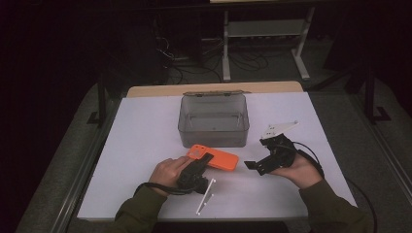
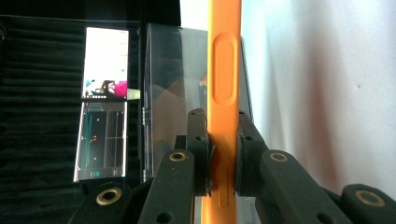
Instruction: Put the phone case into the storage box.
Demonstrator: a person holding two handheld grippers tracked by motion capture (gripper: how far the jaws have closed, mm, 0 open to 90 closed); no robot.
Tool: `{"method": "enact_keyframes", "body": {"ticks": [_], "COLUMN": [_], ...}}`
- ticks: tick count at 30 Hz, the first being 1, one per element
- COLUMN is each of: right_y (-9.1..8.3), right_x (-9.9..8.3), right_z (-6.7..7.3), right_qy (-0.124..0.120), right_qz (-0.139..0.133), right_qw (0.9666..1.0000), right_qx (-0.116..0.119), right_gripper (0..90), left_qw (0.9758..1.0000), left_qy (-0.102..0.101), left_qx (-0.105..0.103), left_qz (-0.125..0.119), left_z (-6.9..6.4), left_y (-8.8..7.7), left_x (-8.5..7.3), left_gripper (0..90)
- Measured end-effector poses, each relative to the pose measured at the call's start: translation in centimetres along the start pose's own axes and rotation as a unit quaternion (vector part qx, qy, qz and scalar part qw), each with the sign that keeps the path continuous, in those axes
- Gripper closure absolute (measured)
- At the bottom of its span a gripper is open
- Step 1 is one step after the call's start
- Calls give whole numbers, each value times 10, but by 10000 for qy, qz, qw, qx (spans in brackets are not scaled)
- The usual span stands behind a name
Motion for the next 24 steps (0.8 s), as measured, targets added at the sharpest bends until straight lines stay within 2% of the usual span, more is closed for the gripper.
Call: {"method": "enact_keyframes", "body": {"ticks": [8, 17, 24], "right_y": [3, -2, 1], "right_x": [-21, -36, -48], "right_z": [-6, -11, -8], "right_qy": [-20, 93, 125], "right_qz": [95, -207, -371], "right_qw": [9998, 9988, 9979], "right_qx": [-188, -443, -515], "right_gripper": [0, 0, 0], "left_qw": [10000, 10000, 10000], "left_qy": [-1, -41, -46], "left_qx": [9, 40, 40], "left_qz": [10, 13, -1], "left_z": [0, 2, 2], "left_y": [0, -1, -1], "left_x": [0, -1, -1], "left_gripper": [798, 798, 798]}}
Point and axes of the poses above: each handheld gripper's, and its own axes: y roughly forward along the jaws, x roughly out of its top, z roughly to its left, the point moved 9 cm from there along y, roughly forward along the jaws
